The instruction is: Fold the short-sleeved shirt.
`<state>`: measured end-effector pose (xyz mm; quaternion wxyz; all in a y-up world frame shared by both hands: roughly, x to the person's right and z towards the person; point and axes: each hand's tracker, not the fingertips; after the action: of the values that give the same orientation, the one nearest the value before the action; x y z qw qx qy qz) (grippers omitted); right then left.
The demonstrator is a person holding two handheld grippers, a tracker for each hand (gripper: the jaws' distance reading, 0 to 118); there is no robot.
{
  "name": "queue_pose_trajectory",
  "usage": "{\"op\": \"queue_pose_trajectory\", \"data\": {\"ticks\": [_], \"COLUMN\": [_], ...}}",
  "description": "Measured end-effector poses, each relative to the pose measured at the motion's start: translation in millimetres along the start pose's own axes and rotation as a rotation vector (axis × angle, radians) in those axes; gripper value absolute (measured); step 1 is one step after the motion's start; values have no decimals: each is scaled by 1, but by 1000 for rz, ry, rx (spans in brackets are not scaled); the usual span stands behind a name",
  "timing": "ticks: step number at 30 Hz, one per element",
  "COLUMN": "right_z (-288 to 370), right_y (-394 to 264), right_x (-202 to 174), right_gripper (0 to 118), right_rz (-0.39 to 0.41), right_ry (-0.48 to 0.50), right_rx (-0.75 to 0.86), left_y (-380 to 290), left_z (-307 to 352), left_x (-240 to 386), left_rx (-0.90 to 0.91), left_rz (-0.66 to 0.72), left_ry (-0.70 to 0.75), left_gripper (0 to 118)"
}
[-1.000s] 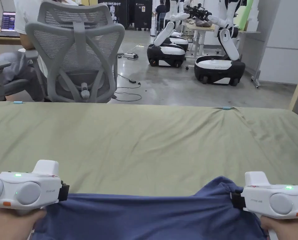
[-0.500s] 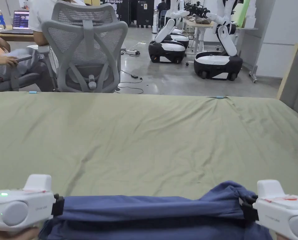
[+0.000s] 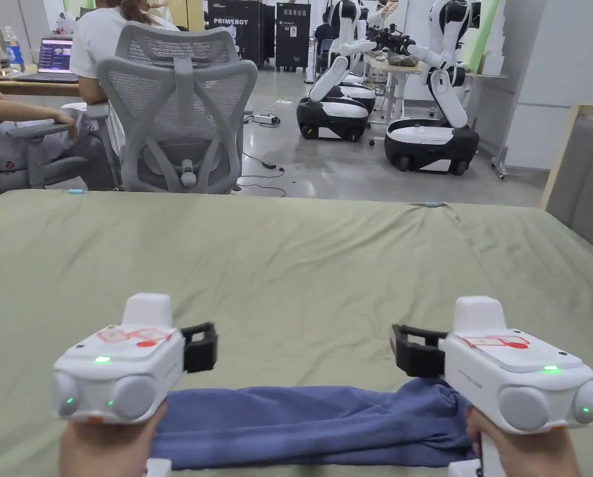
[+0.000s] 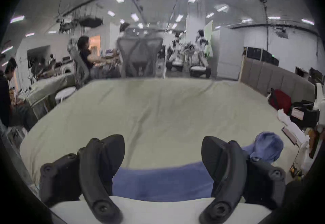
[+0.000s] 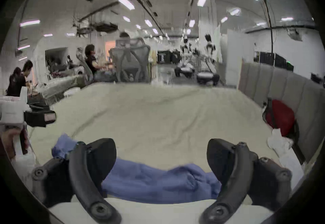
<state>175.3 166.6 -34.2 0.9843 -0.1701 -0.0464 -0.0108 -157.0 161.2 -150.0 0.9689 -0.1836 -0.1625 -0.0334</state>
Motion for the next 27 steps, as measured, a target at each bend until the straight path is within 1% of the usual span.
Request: {"op": "queue_pose_trajectory", "data": {"ticks": [1,2,3,4,5,6,7,9,11,15,16,17,20,22,23,24,25,26,27], "right_z": [2,5,7,8,8,9,8,7,4,3,3,5,0,-3,-7,-10,-12,-14,-17], "right_y": [2,3,4,3,1,-2,-3,-3,-6,-10,-11,-12,-17,-20,-22,-23,-24,-26,-27], "right_x": [-9,-17,-24,-28,-31,-32,-32,-30,-31,-32,-33,-34,-40,-45,-47,-50,-53,-56,-59], "right_gripper": [103,85,59,24,0,0,0,0,0,0,0,0,0,0,0,0,0,0,0], "right_rz": [8,20,27,38,51,56,48,23,28,24,27,29,40,45,46,49,52,56,57], "right_ry": [-12,-15,-28,-57,-83,-109,-98,-64,-78,-74,-74,-71,-67,-63,-57,-56,-56,-54,-53], "right_rx": [36,54,64,74,82,99,95,68,69,55,53,51,38,22,10,1,-4,-9,-16], "left_y": [6,10,10,9,9,9,7,4,2,-3,-5,-9,-33,-54,-68,-81,-94,-108,-117], "left_z": [0,1,3,2,5,6,6,8,8,9,9,10,8,6,7,3,-1,-3,3], "left_x": [7,13,21,25,29,29,30,30,24,6,-4,-20,-72,-111,-133,-151,-166,-179,-187], "left_rx": [17,24,37,49,61,48,37,51,54,43,31,2,-31,-70,-109,-151,-187,-207,-214], "left_rz": [-12,-30,-52,-74,-80,-82,-80,-96,-93,-73,-48,32,184,325,435,507,562,615,679], "left_ry": [-6,-29,-23,-9,4,-16,-37,-19,-8,-3,-10,-34,-2,-7,-39,-55,-53,-56,-70], "left_gripper": [84,57,15,0,0,0,0,0,0,0,0,0,0,10,26,63,97,118,113]}}
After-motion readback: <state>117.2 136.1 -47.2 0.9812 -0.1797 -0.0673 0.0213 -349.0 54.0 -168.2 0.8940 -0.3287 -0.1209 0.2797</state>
